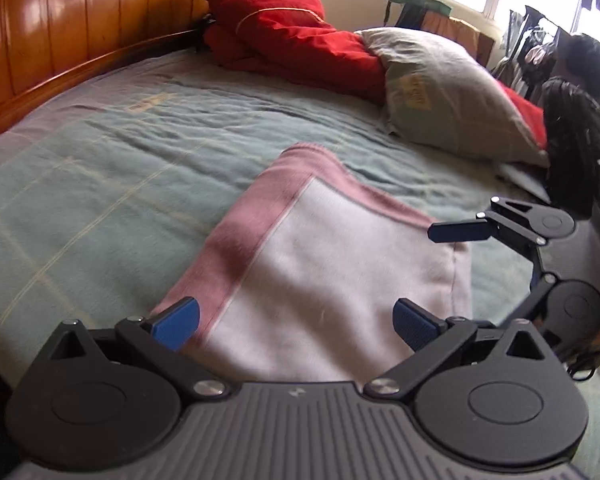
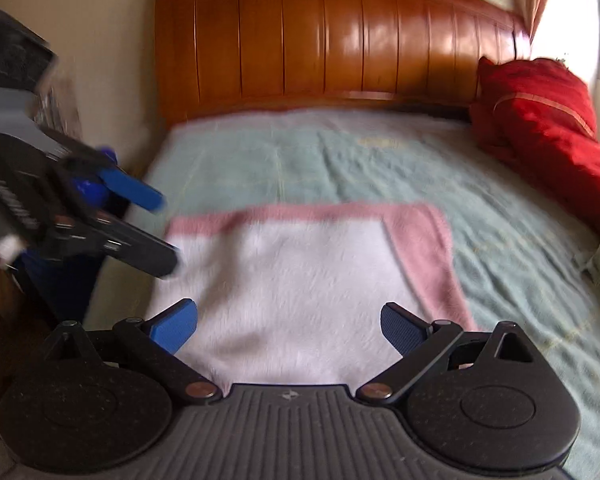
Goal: Fold clothes
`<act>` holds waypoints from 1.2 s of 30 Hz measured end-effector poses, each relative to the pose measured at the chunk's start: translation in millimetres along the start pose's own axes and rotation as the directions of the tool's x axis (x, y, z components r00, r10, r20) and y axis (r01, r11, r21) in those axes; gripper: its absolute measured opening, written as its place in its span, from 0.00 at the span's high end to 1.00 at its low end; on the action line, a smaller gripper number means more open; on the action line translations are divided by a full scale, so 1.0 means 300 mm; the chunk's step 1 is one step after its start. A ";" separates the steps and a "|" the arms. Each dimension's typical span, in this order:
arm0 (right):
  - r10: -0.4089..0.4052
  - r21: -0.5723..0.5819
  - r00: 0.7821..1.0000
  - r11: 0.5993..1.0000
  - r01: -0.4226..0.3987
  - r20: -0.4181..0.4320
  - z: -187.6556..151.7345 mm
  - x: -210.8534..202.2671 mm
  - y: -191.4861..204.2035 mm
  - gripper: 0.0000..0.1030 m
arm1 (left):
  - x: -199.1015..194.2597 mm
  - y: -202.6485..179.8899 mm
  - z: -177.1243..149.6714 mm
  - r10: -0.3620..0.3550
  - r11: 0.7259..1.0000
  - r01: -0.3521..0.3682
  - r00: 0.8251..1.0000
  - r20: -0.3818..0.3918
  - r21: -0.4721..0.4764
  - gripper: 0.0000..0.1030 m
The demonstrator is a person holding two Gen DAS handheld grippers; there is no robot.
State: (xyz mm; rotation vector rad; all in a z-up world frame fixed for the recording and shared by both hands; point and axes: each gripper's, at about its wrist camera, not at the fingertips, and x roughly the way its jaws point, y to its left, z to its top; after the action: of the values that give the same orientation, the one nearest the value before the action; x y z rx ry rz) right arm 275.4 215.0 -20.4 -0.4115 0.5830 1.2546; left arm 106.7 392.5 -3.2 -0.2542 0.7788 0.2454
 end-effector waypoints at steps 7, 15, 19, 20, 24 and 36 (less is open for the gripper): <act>-0.032 0.022 0.998 0.999 0.033 -0.051 -0.085 -0.050 -0.006 0.02 | -0.062 -0.016 -0.169 0.059 0.997 -0.060 0.998 0.016 0.039 0.01; -0.016 0.032 0.998 0.999 0.017 -0.055 -0.064 -0.042 0.024 0.02 | -0.096 -0.072 -0.340 0.119 0.989 -0.122 0.992 0.034 0.085 0.01; -0.032 0.012 0.997 0.999 0.033 -0.072 -0.081 -0.047 0.037 0.00 | -0.122 -0.070 -0.406 0.149 0.986 -0.152 0.988 0.047 0.068 0.01; -0.024 0.024 0.997 0.999 0.026 -0.072 -0.064 -0.056 0.034 0.00 | -0.129 -0.069 -0.420 0.173 0.982 -0.176 0.984 0.052 0.073 0.01; -0.029 0.000 1.000 1.000 0.029 -0.009 0.067 -0.053 0.021 0.00 | -0.167 -0.065 -0.449 0.227 0.970 -0.233 0.970 0.087 0.063 0.01; -0.046 0.045 0.989 0.998 0.053 -0.142 0.259 0.396 -0.047 0.00 | -0.204 0.015 -0.532 0.267 0.963 -0.261 0.957 0.111 -0.063 0.01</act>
State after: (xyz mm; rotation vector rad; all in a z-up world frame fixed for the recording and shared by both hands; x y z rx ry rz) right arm 326.8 347.5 -32.8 -0.4733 0.7179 1.1680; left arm -41.7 339.0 -69.2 -0.1779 0.6882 0.5278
